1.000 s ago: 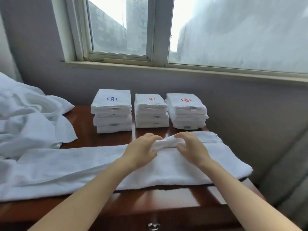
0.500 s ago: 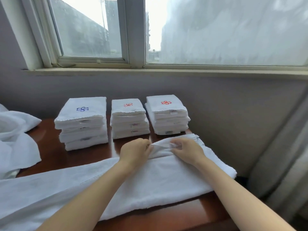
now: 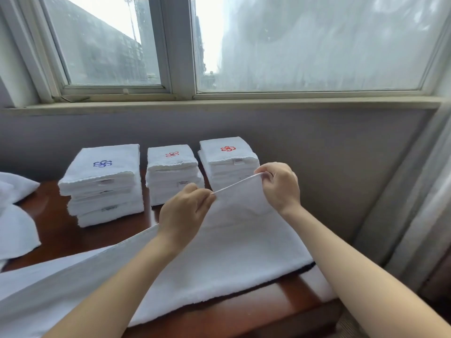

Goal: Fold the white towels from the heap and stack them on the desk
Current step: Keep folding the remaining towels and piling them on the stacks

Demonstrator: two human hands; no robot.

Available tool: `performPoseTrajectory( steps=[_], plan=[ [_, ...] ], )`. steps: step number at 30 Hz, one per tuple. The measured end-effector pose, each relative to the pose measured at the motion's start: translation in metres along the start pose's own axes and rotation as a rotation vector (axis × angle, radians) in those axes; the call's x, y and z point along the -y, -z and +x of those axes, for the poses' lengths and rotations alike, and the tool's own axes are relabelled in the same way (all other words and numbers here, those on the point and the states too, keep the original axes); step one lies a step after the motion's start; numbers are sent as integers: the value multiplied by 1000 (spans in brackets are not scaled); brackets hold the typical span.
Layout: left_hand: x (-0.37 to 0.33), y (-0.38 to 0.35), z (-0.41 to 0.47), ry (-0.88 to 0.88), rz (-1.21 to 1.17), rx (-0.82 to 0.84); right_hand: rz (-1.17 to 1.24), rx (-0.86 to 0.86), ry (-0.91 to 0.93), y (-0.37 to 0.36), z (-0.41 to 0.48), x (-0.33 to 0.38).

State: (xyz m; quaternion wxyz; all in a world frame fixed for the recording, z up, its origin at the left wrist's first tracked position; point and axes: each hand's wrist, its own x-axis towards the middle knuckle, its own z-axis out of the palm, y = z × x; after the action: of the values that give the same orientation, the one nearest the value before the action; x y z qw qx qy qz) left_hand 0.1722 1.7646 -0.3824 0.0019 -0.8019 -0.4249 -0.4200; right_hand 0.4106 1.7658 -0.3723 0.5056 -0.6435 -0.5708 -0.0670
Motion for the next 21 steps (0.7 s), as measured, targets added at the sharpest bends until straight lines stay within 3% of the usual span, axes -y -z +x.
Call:
performPoseTrajectory(
  steps=[4, 9, 13, 16, 18, 21],
  plan=[
    [-13, 10, -9, -67, -12, -30, 0, 25, 49, 27, 0, 9],
    [-20, 14, -31, -92, -53, 49, -3, 136, 104, 61, -22, 8],
    [-18, 6, -54, -75, -13, 346, -159, 259, 141, 86, -53, -1],
    [-25, -3, -60, -51, 70, 575, -316, 570, 91, 98, -76, -11],
    [-31, -9, -54, -3, 37, 569, -335, 733, -1, 100, -85, -15],
    [-42, -21, -41, 18, 7, 496, -219, 657, -80, 99, -80, -13]
  ],
)
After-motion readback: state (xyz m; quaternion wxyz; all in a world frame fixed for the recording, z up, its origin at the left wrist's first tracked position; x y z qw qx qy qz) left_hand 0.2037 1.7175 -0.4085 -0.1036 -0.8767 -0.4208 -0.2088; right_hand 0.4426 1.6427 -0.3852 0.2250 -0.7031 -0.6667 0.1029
